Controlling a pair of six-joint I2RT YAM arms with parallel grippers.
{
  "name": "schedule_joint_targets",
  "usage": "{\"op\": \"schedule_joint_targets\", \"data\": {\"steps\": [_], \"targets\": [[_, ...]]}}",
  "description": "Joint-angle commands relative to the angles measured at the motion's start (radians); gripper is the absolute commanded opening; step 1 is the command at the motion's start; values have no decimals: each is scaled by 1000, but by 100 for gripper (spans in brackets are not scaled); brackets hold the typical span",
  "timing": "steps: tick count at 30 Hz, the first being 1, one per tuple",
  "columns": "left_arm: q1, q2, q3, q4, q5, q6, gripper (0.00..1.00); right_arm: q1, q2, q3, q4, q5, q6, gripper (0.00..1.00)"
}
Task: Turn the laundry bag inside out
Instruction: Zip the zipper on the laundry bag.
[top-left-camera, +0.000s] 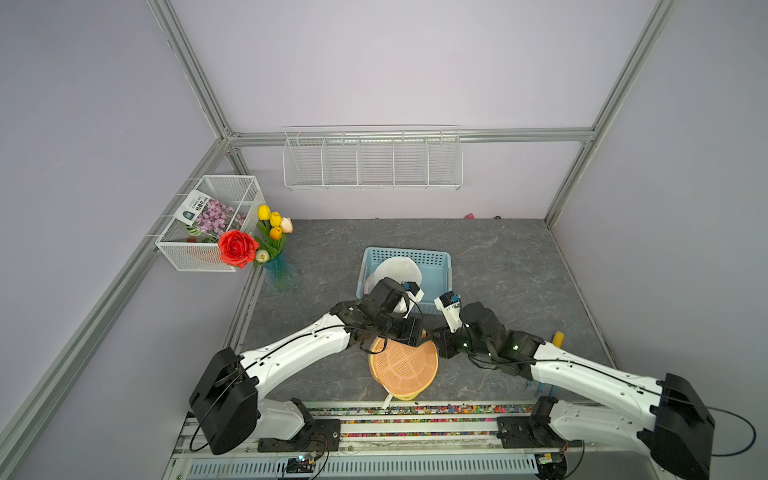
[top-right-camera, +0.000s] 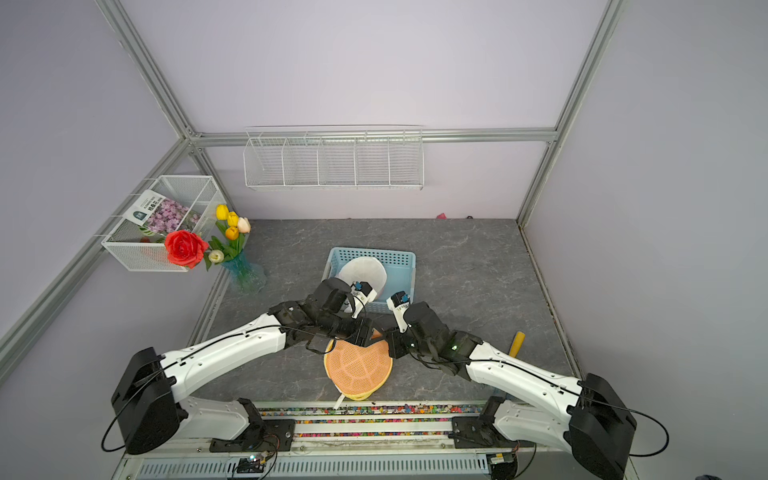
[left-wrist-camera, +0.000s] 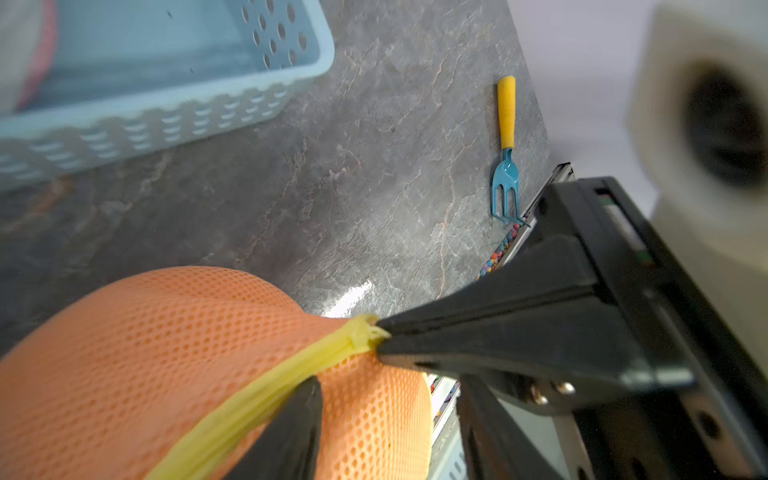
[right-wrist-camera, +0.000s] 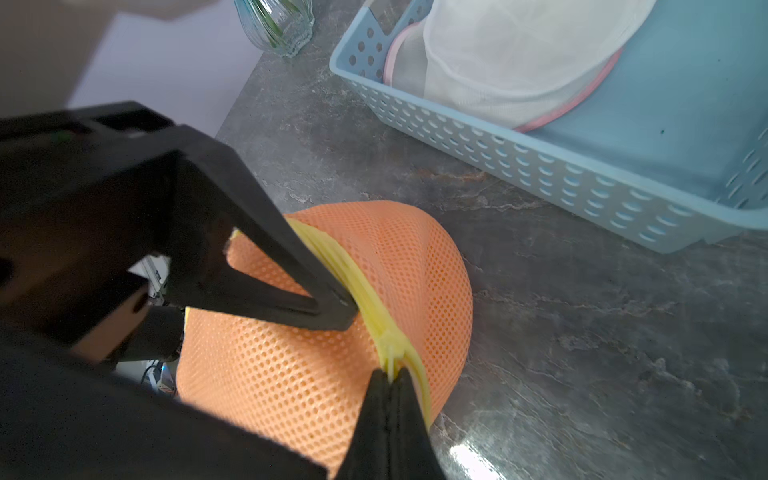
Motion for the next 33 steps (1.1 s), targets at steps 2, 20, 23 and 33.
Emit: {"op": "schedule_joint_targets", "data": {"steps": [2, 20, 23, 33], "targets": [[22, -101, 8, 37, -149, 1, 60, -6, -2, 23, 33, -25, -21, 0], [118, 2, -74, 154, 212, 2, 57, -40, 40, 66, 43, -25, -21, 0], [114, 15, -88, 148, 240, -5, 56, -44, 53, 70, 57, -23, -11, 0], [81, 31, -63, 58, 118, 19, 40, -49, 48, 74, 55, -25, 8, 0]]}}
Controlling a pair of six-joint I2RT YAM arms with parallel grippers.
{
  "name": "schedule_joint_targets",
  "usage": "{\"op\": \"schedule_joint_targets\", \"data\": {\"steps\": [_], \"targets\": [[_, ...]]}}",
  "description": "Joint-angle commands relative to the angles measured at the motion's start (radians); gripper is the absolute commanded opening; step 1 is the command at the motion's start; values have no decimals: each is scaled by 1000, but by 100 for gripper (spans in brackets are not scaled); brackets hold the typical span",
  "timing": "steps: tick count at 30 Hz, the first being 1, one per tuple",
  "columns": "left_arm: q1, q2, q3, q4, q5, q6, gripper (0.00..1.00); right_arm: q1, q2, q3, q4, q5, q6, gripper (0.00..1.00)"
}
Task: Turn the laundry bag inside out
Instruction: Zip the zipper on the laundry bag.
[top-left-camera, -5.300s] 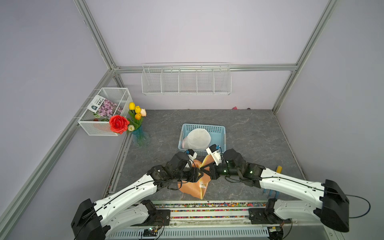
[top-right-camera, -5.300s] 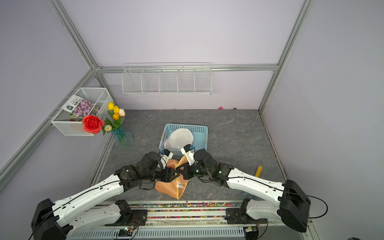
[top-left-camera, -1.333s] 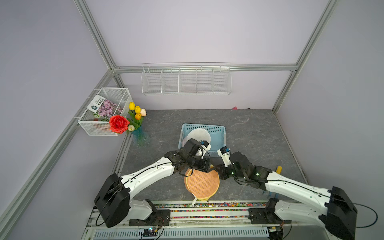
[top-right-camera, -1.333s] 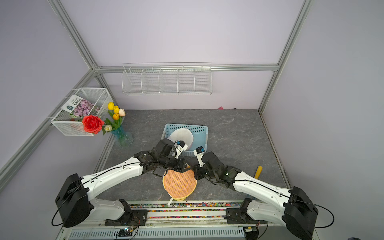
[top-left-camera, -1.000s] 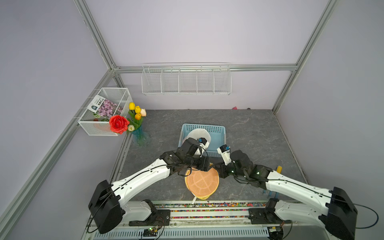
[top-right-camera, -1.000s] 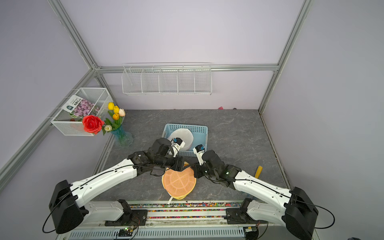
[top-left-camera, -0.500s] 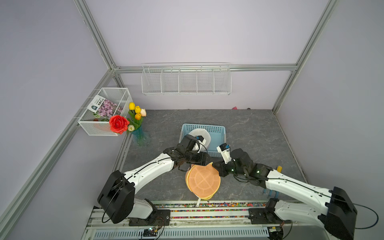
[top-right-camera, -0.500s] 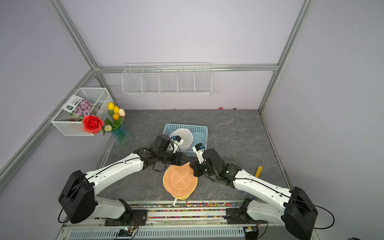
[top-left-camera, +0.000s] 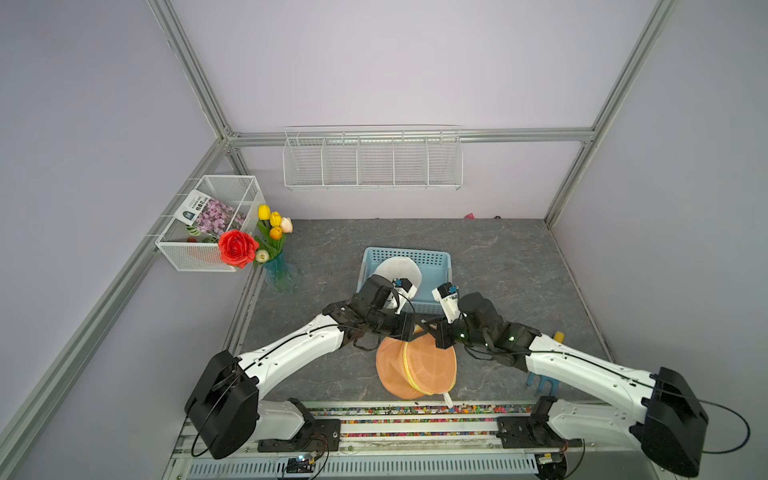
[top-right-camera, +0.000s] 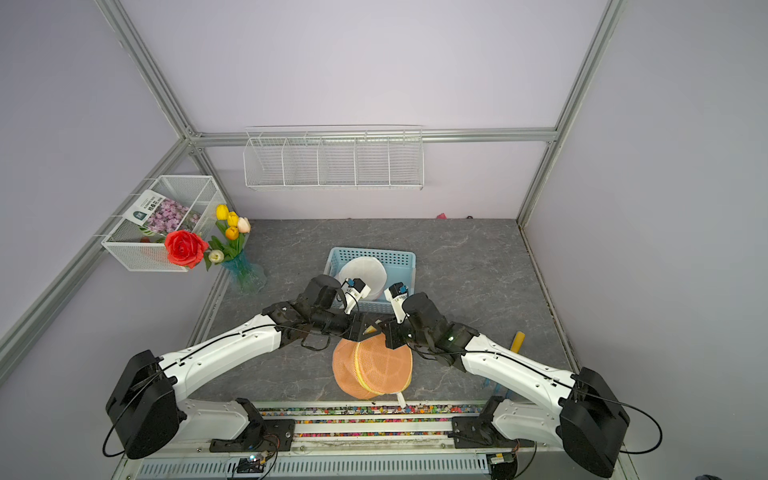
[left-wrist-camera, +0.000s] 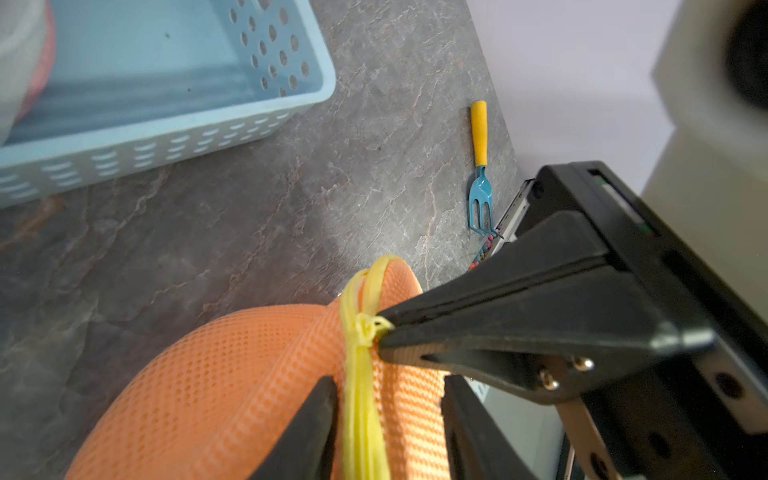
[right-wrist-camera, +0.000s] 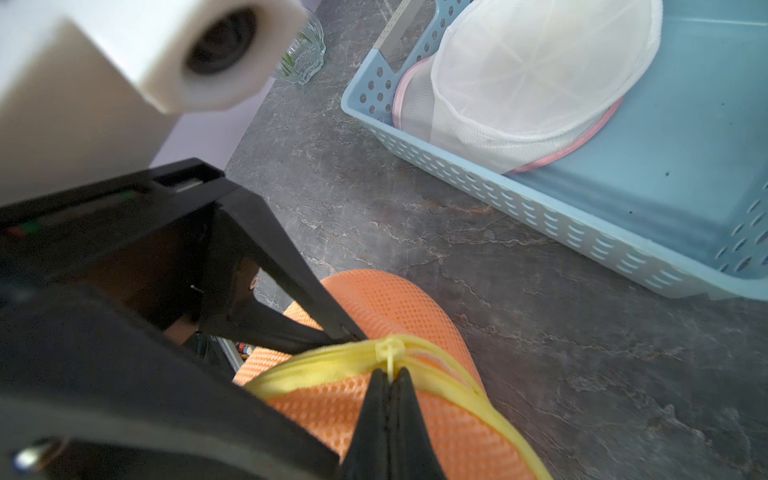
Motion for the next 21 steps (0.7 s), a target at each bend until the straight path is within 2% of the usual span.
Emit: {"op": "schedule_joint_targets", "data": {"steps": [1, 6, 12, 21], "targets": [[-4, 8, 18, -54, -35, 20, 37, -8, -14, 16, 26, 19, 17, 0], [-8, 3, 32, -76, -42, 27, 25, -8, -33, 13, -10, 63, 29, 0], [-9, -20, 28, -87, -66, 15, 0, -10, -37, 34, -118, 141, 61, 0], [-16, -170, -36, -40, -206, -66, 0, -32, -106, -62, -177, 163, 134, 0]]}}
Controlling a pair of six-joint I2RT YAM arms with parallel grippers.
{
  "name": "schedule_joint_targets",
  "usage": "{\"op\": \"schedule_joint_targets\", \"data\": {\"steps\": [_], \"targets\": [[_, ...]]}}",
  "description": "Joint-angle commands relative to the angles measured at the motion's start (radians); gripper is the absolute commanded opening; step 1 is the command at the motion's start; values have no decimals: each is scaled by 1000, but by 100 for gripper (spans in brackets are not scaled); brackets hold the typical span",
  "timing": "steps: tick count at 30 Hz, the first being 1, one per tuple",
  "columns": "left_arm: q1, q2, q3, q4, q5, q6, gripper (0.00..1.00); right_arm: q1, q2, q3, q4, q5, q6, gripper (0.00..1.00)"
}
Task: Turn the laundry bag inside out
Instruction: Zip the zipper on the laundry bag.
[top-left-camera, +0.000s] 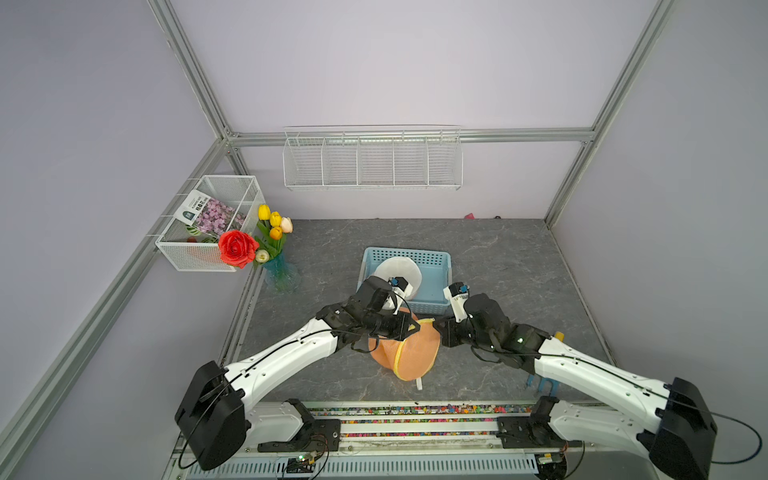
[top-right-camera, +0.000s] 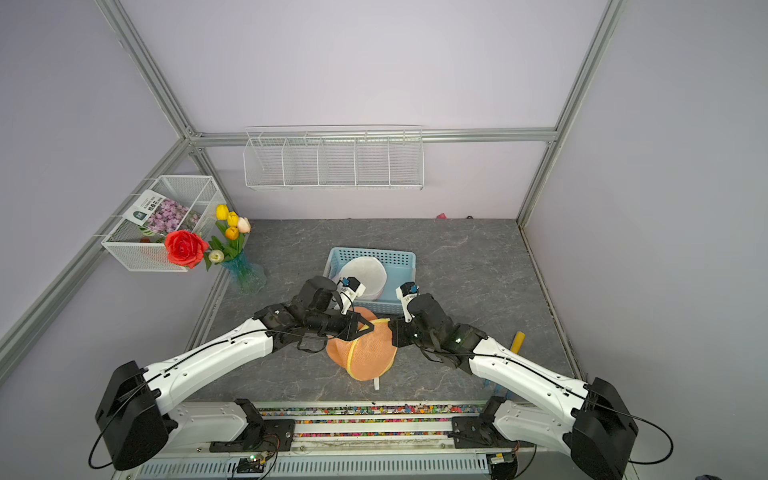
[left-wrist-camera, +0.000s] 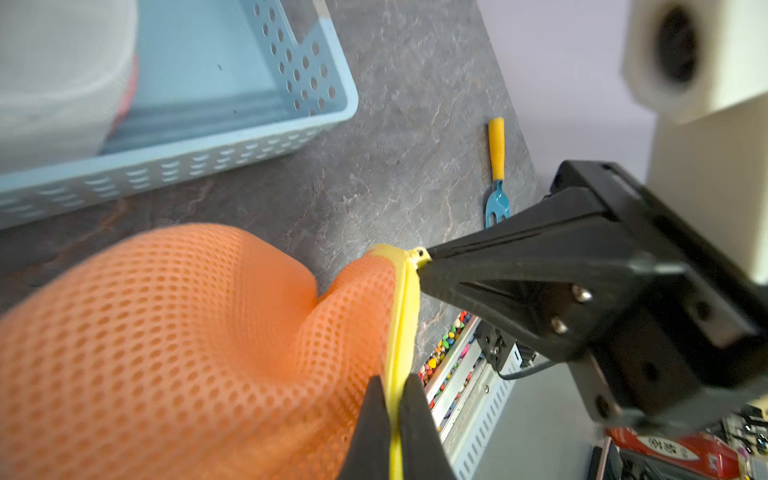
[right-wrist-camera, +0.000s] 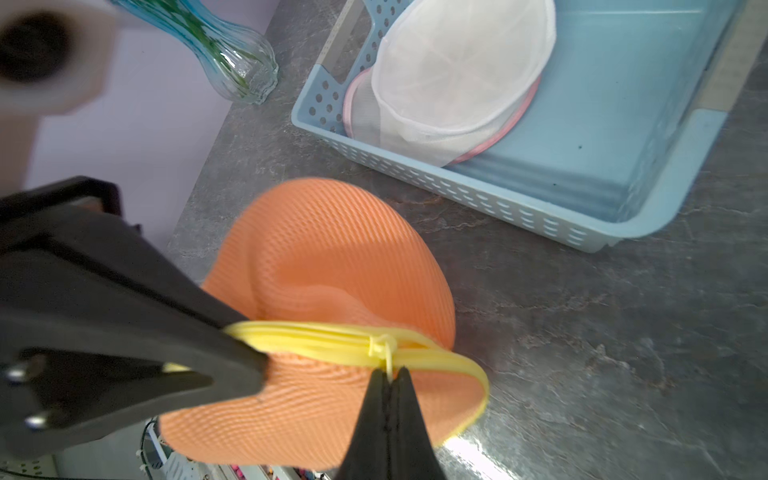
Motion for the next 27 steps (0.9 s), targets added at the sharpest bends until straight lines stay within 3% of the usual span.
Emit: {"op": "schedule_joint_targets", "data": {"steps": [1, 13, 27], "targets": [[3, -93, -44, 18, -100, -61, 0, -15, -35, -73, -54, 54, 55, 0], [3, -361, -195, 247, -335, -313, 0, -12, -40, -276, 166, -48, 190, 0], [3, -444, -250, 304, -597, -381, 0, 120, -58, -346, 324, -71, 277, 0]]}}
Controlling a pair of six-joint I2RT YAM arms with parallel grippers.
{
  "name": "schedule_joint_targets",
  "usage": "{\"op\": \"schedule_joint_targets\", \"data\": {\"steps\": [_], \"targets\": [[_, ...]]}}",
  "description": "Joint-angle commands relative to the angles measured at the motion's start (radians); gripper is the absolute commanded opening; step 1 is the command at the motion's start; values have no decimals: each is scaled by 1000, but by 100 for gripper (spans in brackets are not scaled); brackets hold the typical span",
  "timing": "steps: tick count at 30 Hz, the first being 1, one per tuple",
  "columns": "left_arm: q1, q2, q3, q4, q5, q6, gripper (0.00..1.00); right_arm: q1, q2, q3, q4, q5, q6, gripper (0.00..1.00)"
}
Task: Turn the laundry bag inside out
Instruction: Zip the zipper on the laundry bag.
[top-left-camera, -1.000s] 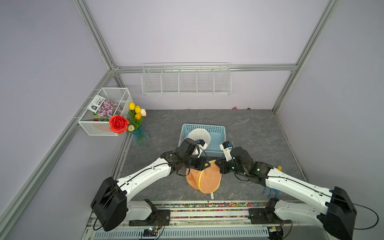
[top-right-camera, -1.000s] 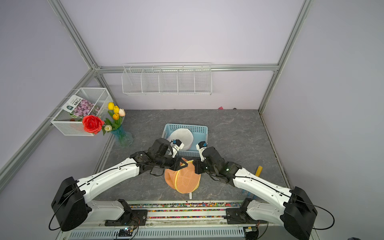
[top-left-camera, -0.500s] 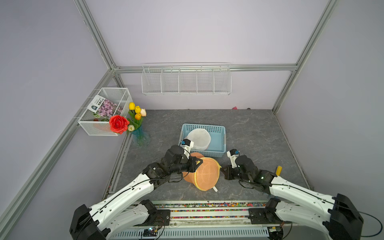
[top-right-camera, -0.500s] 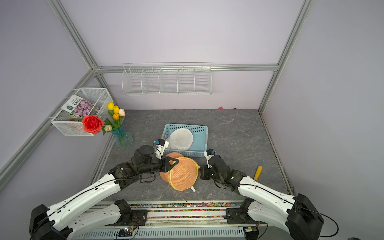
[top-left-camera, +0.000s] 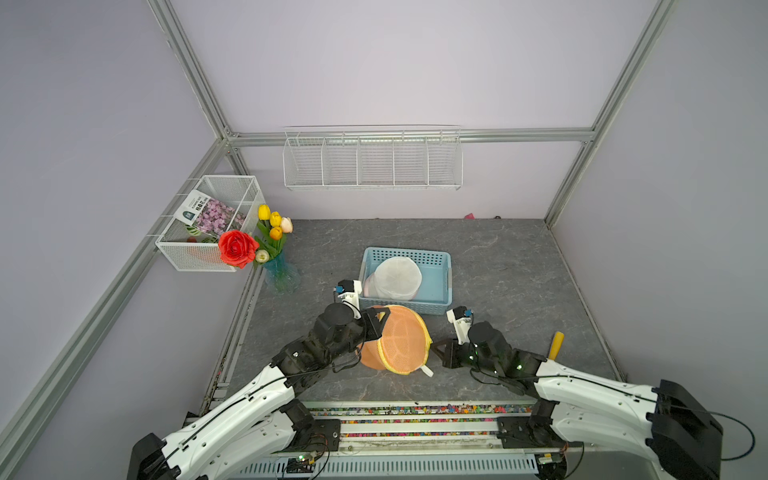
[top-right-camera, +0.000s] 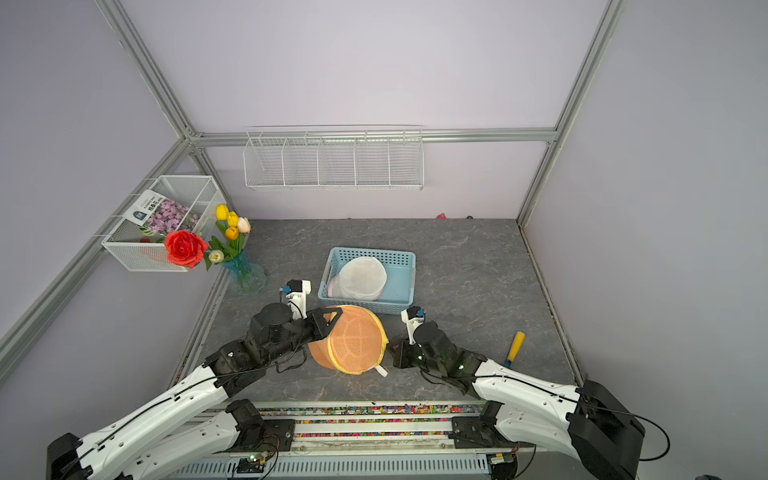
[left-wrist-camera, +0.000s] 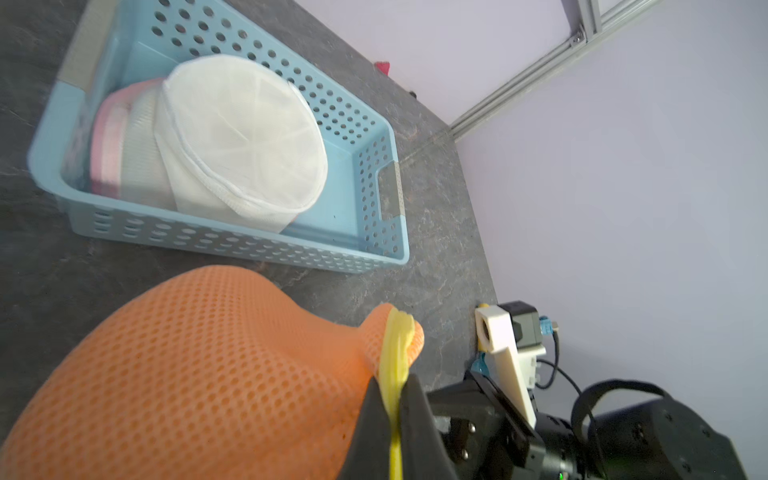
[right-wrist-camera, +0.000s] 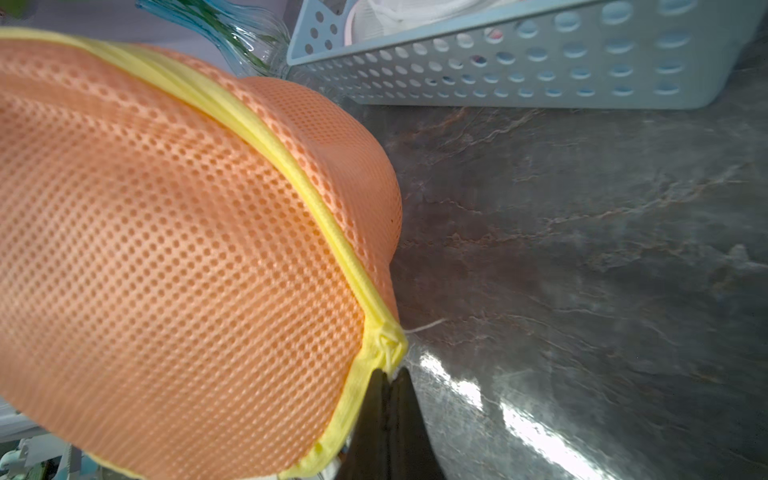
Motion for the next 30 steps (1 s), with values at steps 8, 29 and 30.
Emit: {"op": "schedule_joint_targets", "data": {"steps": [8, 29, 30], "targets": [[-10, 3, 1, 182, -177, 26, 0, 131, -11, -34, 37, 2, 83, 0], [-94, -10, -19, 127, -310, 112, 0, 267, -31, 78, 144, -239, -85, 0], [-94, -13, -24, 127, -323, 111, 0, 267, -36, 85, 141, -247, -91, 0]]}}
